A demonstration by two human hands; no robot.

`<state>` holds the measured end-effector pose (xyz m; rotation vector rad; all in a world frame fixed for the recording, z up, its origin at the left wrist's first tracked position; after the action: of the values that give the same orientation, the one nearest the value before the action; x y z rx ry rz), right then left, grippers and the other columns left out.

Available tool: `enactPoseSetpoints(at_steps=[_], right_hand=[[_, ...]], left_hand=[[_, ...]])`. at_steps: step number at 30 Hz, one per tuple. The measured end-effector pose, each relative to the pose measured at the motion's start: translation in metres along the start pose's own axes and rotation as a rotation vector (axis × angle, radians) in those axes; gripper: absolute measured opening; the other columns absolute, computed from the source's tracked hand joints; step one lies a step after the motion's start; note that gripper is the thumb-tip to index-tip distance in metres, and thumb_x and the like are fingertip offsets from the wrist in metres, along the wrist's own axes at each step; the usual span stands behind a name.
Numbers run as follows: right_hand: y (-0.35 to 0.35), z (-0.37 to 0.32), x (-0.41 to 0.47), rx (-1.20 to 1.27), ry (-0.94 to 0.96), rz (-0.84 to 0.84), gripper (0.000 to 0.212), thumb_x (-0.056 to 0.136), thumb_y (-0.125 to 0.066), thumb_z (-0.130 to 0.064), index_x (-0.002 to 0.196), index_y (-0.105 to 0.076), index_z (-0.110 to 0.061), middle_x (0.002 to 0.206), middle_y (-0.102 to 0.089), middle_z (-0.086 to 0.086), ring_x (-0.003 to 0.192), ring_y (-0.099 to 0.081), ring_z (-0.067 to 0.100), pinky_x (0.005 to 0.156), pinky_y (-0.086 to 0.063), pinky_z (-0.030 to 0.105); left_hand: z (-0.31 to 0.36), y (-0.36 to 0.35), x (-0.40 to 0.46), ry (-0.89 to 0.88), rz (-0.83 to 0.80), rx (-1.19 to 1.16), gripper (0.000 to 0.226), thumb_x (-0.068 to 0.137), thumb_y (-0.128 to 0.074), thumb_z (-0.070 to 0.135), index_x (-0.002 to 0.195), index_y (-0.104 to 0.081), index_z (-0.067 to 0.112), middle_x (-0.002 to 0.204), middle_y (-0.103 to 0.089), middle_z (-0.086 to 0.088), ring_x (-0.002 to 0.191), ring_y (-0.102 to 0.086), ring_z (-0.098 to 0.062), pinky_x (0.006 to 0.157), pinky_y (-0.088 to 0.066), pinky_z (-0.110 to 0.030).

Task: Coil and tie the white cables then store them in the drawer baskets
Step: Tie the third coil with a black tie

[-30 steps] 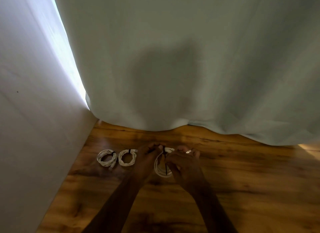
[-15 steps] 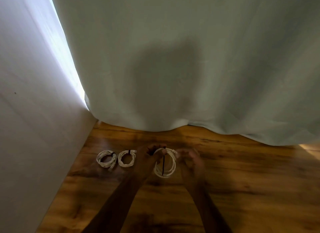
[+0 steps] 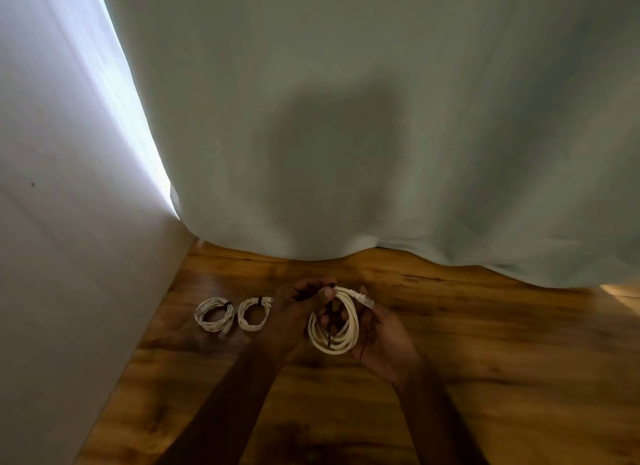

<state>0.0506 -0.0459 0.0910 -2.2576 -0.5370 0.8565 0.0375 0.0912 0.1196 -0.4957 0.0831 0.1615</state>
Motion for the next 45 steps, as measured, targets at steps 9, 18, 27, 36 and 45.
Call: enactPoseSetpoints(at_steps=[9, 18, 27, 36, 45], right_hand=[[0.000, 0.005, 0.005, -0.100, 0.046, -0.030, 0.041, 0.077, -0.075, -0.032, 0.107, -0.077, -0.004, 0.111, -0.071, 0.018, 0.099, -0.069, 0.027, 0.089, -0.055, 0.042], [0.024, 0.004, 0.004, -0.223, 0.115, 0.095, 0.067, 0.083, -0.078, -0.025, 0.136, -0.051, 0.005, 0.138, -0.051, 0.035, 0.121, -0.051, 0.048, 0.106, -0.034, 0.069], [0.030, -0.024, 0.005, -0.262, 0.304, 0.237, 0.035, 0.067, -0.073, -0.003, 0.099, -0.061, -0.005, 0.082, -0.072, 0.011, 0.071, -0.071, 0.019, 0.068, -0.054, 0.032], [0.030, -0.034, -0.001, -0.580, 0.440, 0.350, 0.029, 0.073, -0.082, 0.003, 0.097, -0.066, 0.002, 0.090, -0.075, 0.019, 0.083, -0.074, 0.031, 0.076, -0.059, 0.042], [0.013, -0.034, -0.006, -0.888, 0.547, 0.250, 0.016, 0.079, -0.080, 0.000, 0.087, -0.079, -0.014, 0.083, -0.079, -0.001, 0.078, -0.075, 0.013, 0.067, -0.057, 0.020]], left_hand=[[-0.006, 0.003, 0.000, 0.002, 0.016, 0.007, 0.018, 0.076, -0.069, 0.003, 0.093, -0.075, 0.003, 0.067, -0.066, -0.013, 0.055, -0.061, -0.017, 0.053, -0.052, -0.027], [-0.005, -0.002, -0.005, 0.002, -0.048, 0.068, 0.024, 0.077, -0.069, 0.003, 0.099, -0.072, -0.003, 0.062, -0.060, -0.012, 0.052, -0.053, -0.015, 0.051, -0.048, -0.026], [-0.025, 0.007, -0.003, 0.018, -0.017, 0.252, 0.018, 0.076, -0.073, 0.011, 0.094, -0.075, 0.007, 0.071, -0.068, -0.009, 0.050, -0.053, -0.016, 0.054, -0.047, -0.029], [-0.038, 0.008, -0.007, 0.098, -0.051, 0.403, 0.011, 0.089, -0.069, 0.010, 0.095, -0.077, 0.014, 0.076, -0.062, -0.017, 0.058, -0.052, -0.016, 0.057, -0.045, -0.029], [-0.047, 0.007, -0.013, 0.223, 0.048, 0.278, 0.011, 0.094, -0.058, 0.001, 0.089, -0.067, 0.000, 0.053, -0.050, -0.003, 0.051, -0.042, -0.017, 0.050, -0.033, -0.029]])
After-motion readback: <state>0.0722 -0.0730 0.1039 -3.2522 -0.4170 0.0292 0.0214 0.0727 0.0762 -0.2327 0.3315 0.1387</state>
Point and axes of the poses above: each hand's wrist, its own x-axis towards the middle knuckle, its own y-axis out of the back of the hand, z = x × y, the point moved 6 cm from there along x, towards the middle knuckle
